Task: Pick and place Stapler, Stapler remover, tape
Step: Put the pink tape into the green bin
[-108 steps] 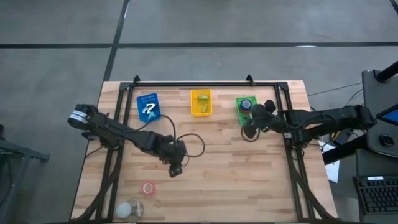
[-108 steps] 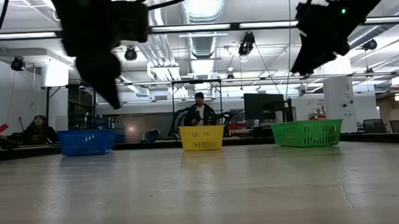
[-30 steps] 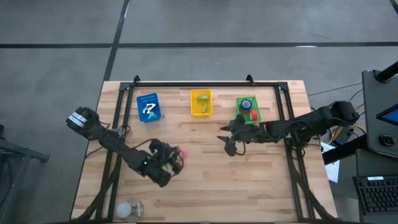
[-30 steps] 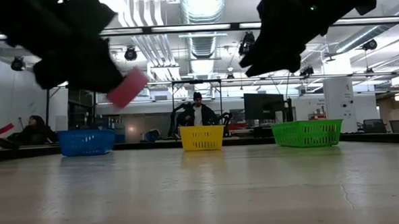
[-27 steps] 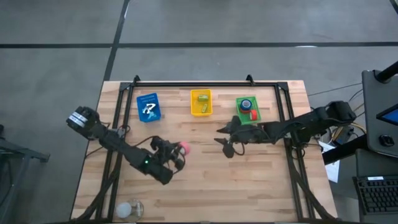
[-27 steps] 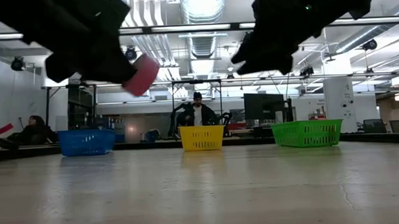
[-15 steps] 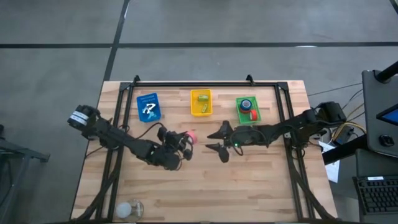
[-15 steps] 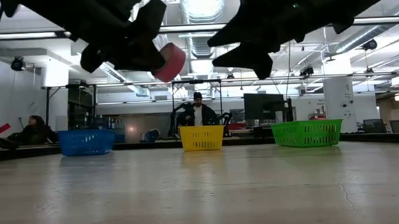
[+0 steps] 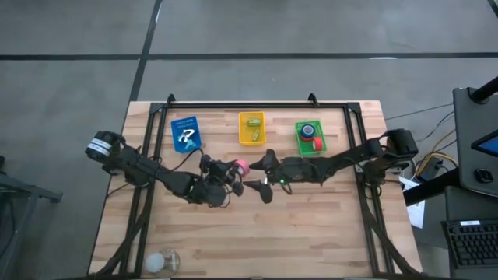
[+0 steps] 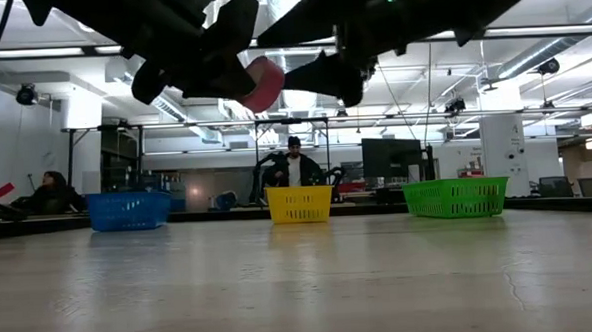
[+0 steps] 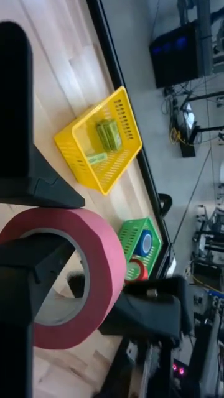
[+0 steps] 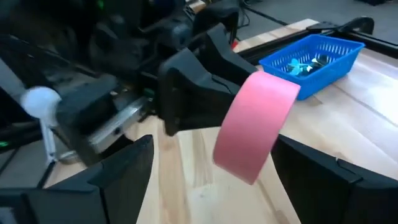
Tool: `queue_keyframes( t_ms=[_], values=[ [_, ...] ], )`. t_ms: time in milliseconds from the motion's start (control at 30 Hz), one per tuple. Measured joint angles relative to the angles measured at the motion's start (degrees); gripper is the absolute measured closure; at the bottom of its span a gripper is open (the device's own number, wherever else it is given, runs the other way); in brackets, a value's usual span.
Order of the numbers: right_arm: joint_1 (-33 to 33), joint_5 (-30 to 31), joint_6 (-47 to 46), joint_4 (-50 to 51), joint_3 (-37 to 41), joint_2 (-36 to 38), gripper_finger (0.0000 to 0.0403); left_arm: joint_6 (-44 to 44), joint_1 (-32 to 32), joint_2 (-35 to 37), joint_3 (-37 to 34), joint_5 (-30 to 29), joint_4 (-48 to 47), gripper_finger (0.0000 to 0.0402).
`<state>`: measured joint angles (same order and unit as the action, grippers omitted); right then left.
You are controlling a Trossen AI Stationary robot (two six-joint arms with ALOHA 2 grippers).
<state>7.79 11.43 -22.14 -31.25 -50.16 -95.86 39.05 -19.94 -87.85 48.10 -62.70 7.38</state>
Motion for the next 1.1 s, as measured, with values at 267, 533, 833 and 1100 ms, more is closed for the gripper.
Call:
queue_keyframes(
  t_ms=[267,533,833,1100],
  values=[
    [0.0,5.0,2.9,4.9,-4.0,-1.6,0.0111,-1.0,-0.1,0.0,0.0,0.2,0.7,0.0339],
    [-0.4,5.1,2.9,5.4,-4.0,-1.3,0.0195,-1.2,-0.2,0.0,0.0,0.2,1.3,0.0332],
    [-1.3,4.8,4.4,7.7,-3.9,-1.1,0.0305,-1.9,-0.1,0.0,0.0,-0.1,1.9,0.0327],
    [-2.3,6.3,5.4,17.1,-3.8,2.5,0.0290,-2.8,-0.2,0.0,-0.1,-0.2,2.2,0.0256]
  ],
)
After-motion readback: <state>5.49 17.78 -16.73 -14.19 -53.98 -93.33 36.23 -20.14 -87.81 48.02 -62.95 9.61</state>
